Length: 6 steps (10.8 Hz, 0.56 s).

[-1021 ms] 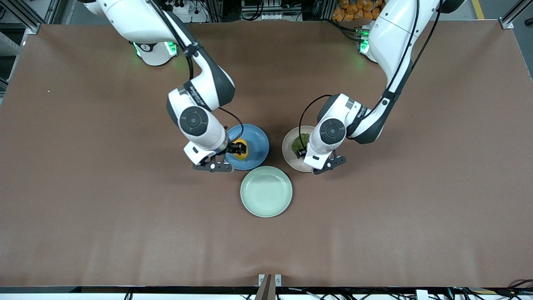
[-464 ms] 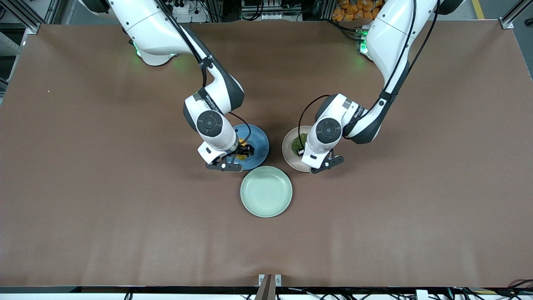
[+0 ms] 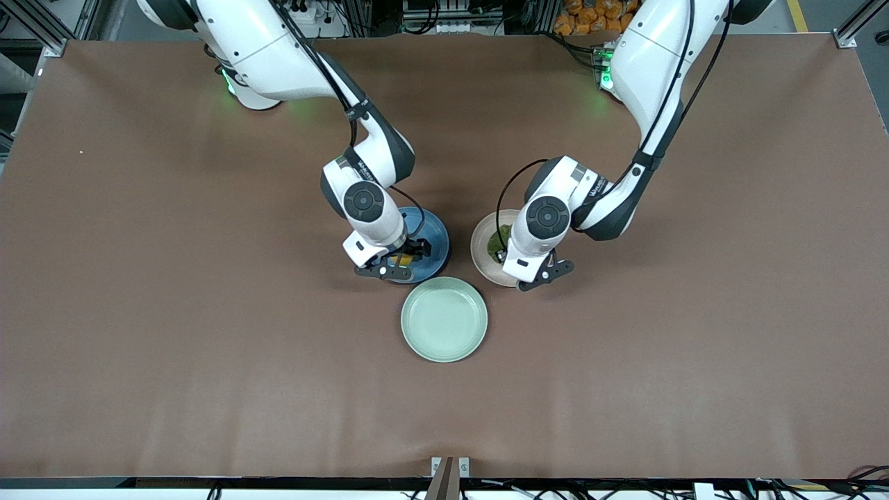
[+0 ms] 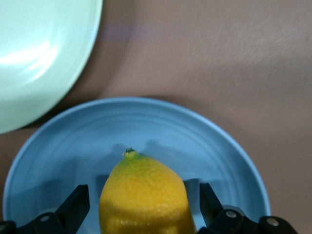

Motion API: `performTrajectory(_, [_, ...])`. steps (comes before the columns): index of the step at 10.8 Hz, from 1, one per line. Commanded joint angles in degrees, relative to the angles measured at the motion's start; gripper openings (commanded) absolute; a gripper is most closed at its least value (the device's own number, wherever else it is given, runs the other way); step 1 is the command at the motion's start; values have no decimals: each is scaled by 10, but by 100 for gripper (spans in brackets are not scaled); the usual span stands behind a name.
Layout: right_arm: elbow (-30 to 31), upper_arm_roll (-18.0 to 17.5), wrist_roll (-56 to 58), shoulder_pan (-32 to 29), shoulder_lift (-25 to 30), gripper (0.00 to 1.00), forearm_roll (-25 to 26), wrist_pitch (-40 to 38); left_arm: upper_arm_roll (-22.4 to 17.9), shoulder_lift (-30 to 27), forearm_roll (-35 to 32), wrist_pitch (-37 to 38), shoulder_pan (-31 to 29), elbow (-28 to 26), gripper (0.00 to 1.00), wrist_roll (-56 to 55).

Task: Pick lemon and lettuce from blue and beige plates
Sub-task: 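Lift the lemon with the right gripper while the left gripper carries the lettuce away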

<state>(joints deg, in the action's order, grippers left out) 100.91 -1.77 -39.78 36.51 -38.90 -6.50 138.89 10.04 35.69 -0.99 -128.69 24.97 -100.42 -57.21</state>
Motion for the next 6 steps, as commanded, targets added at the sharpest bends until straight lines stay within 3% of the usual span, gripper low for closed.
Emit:
performTrajectory(1, [1, 5, -8, 5, -1, 63, 12, 2, -5, -68, -16, 66, -13, -2, 0, -13])
performTrajectory(2, [-1, 5, -6, 0, 0, 38, 14, -1, -6, -97, -16, 93, -32, -1, 0, 5])
performTrajectory(3, [-1, 5, -4, 0, 0, 22, 15, -2, -6, -119, -16, 117, -56, 1, 0, 57])
performTrajectory(4, [-4, 5, -2, 0, 0, 15, 15, -2, -5, -138, -16, 130, -89, 2, 0, 110])
performTrajectory(6, [-11, 5, 0, -5, 7, 11, 15, -15, -3, -151, -16, 137, -155, 4, 0, 221])
